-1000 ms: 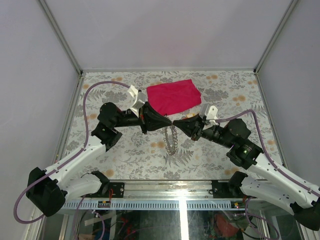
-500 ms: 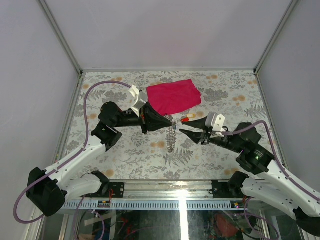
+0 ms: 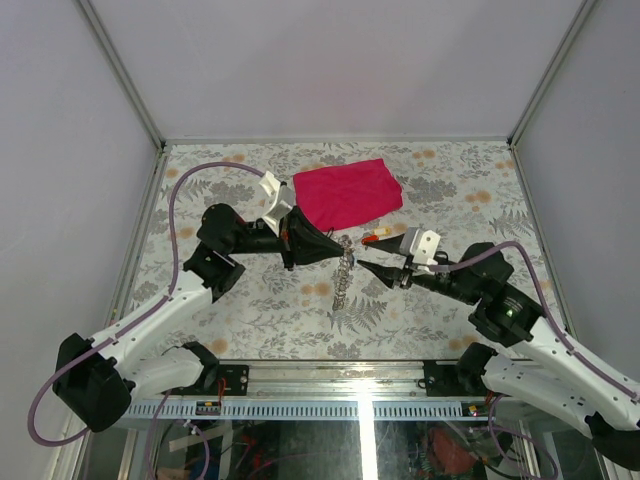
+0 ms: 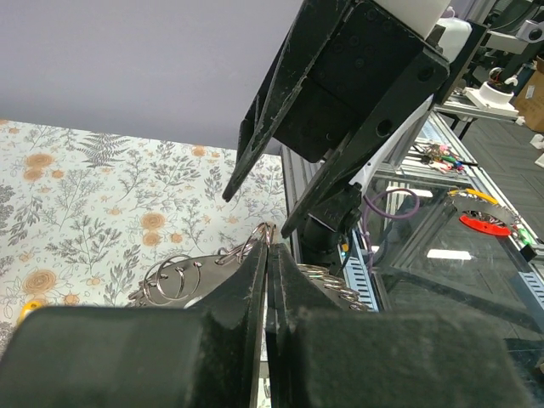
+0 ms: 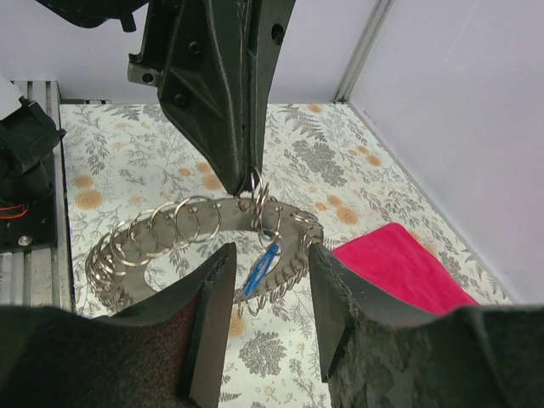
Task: Put the keys on the keyring
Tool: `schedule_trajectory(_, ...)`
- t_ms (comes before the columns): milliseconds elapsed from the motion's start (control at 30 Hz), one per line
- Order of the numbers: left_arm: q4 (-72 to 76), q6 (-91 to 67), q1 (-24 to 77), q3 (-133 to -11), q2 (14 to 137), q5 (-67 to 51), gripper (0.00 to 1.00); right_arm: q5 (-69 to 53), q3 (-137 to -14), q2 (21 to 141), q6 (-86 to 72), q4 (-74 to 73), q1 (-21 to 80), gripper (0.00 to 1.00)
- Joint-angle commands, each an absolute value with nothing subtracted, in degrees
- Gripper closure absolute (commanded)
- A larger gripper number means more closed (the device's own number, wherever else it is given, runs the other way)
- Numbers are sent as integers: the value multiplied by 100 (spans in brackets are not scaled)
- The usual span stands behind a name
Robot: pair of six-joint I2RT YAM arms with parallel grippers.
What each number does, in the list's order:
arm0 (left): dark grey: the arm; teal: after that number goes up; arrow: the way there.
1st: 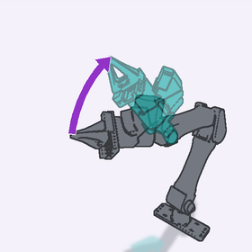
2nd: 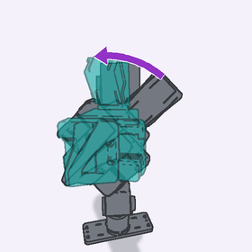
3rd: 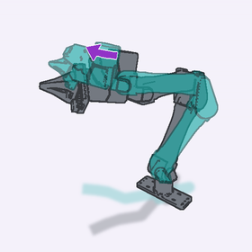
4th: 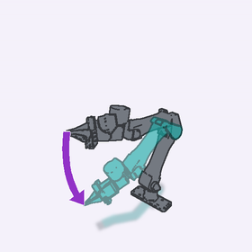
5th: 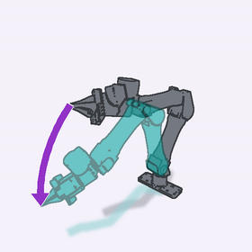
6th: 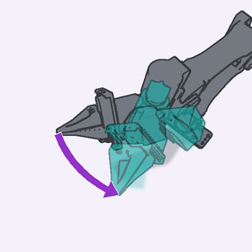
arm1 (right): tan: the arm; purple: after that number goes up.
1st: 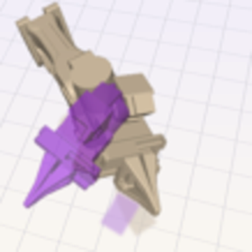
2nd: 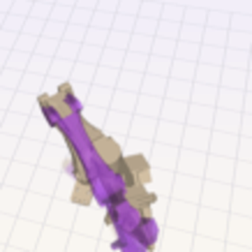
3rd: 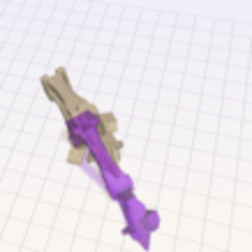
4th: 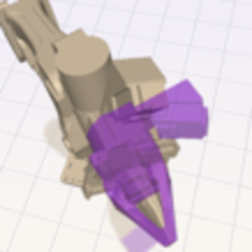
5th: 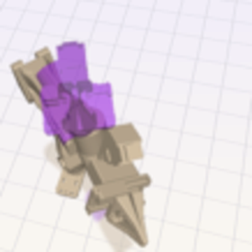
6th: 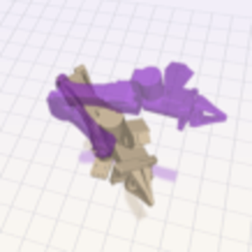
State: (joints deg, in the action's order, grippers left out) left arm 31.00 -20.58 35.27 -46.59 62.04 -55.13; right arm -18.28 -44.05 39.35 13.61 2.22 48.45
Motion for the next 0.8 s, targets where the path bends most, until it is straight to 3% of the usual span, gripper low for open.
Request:
schedule_trajectory(0,3574,-2126,3553,-4846,6283,-5602,100,-2008,-4333,4076,1172,1148,4895,53)
schedule_trajectory(767,3639,-2154,3551,-4834,6275,-5633,100,-1272,-4246,4244,1156,1419,4890,66)
